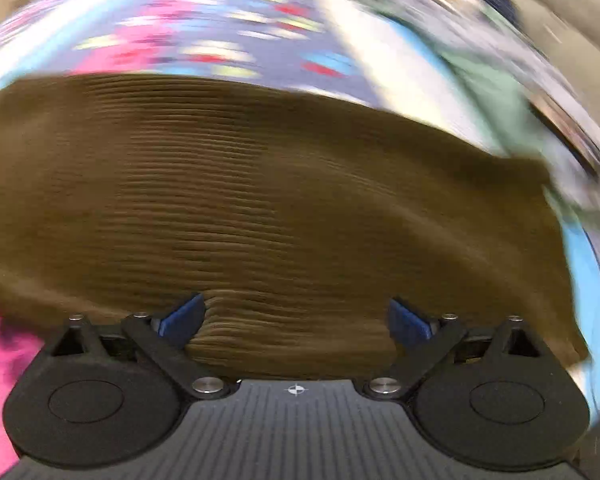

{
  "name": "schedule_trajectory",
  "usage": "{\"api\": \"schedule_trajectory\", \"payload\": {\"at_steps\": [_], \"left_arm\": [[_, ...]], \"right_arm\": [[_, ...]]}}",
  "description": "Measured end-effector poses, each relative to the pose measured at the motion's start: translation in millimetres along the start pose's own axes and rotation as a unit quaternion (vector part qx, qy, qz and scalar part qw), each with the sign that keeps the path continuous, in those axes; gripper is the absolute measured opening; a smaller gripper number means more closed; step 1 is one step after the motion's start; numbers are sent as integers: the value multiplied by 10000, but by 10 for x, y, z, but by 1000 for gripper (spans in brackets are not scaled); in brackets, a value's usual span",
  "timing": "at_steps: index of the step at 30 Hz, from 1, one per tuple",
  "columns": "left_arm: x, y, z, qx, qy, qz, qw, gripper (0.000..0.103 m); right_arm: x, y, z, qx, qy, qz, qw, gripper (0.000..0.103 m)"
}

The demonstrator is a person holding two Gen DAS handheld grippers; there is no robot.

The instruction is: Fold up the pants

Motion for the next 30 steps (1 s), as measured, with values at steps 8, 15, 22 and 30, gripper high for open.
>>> {"api": "schedule_trajectory", "payload": {"at_steps": [8, 15, 22, 30], "left_arm": [[1002, -154, -101, -87, -986, -531, 9937, 103], [1875, -241, -685, -456, -1405, -850, 9854, 103], [2148, -891, -962, -632, -1240, -1721, 9752, 103], [1916, -684, -602, -783, -1705, -1283, 9738, 103]], "right_arm": [[1142, -67, -22, -57, 392, -1626, 9859, 97], [714, 78, 111, 423, 1209, -1194, 9845, 97], [12, -187, -17, 578, 656, 4, 9962, 98], [420, -206, 48, 245, 496, -491, 9973, 99]]}}
Point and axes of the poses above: each gripper's, at about its wrist camera, not at the fingertips, and z roughly against the way its jaws point, x to its right, y to its top, the point moved 2 cm from there along -z, roughly the way its jaws point, and after that the axes turned 12 degrees about -y, right-handed, at the moved point
